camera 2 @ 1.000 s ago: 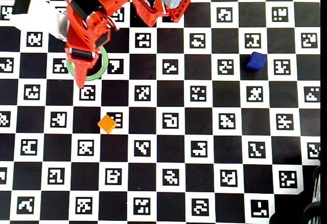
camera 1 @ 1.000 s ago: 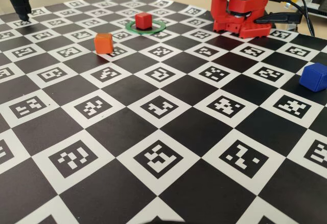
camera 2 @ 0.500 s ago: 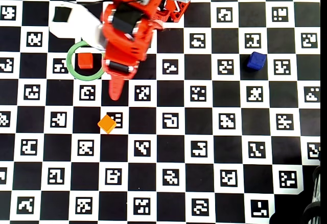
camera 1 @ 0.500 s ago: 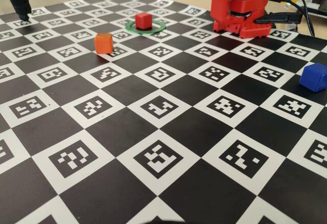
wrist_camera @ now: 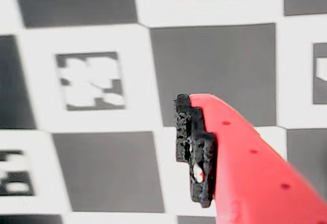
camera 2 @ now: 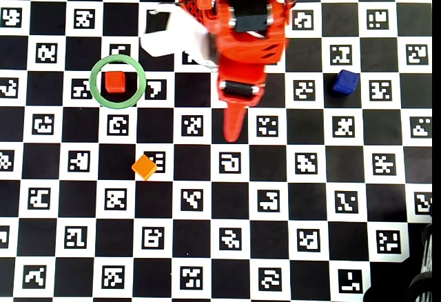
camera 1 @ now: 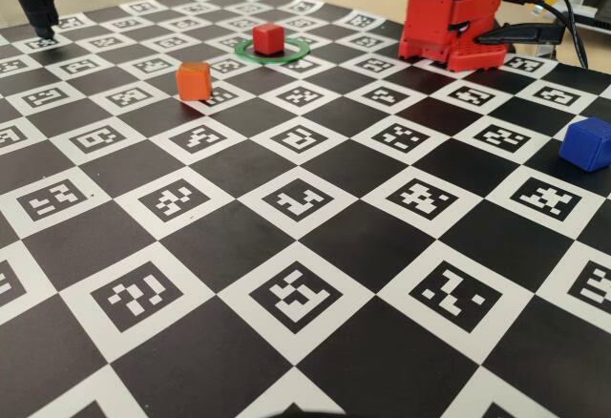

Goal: Grab the red cube then put it in the green circle then put the blue cube on top and finally the orange cube on top

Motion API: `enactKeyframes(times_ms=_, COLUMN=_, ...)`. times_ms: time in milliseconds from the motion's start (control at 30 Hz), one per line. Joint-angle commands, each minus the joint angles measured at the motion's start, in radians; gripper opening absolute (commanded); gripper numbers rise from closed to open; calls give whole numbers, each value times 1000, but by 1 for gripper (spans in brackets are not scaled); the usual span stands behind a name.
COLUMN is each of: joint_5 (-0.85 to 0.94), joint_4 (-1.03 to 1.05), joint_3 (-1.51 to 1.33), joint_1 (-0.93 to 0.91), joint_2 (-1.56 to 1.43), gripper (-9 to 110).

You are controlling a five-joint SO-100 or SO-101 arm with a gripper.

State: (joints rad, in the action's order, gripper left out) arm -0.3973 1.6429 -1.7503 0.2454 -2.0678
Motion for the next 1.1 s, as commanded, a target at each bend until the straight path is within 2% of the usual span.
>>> enactKeyframes(times_ms=0, joint_5=-71, joint_4=-63, joint_3=-31, joint_1=126, joint_2=-5, gripper=43)
enactKeyframes(times_ms=167, joint_5=-233, joint_4=-78, joint_3=-35, joint_1=302, joint_2=49, gripper=43)
enactKeyframes(times_ms=300, joint_5=-318, joint_4=-110, joint_3=-28, joint_1=371, joint_2=54, gripper=43)
enactKeyframes(times_ms=400, joint_5=-445, joint_4=-132, joint_3=-34, joint_1=426, joint_2=80, gripper=43)
enactKeyframes(times_ms=533, joint_5=-594, joint_4=-75, joint_3=26, joint_1=511, joint_2=195, gripper=43)
enactKeyframes(times_ms=833, joint_5=-854, joint_4=-44, joint_3=183, joint_1=693, joint_2=222, gripper=41)
enactKeyframes(times_ms=1067, joint_5=-893, joint_4=-204, joint_3=114, joint_1=845, joint_2=255, gripper=40)
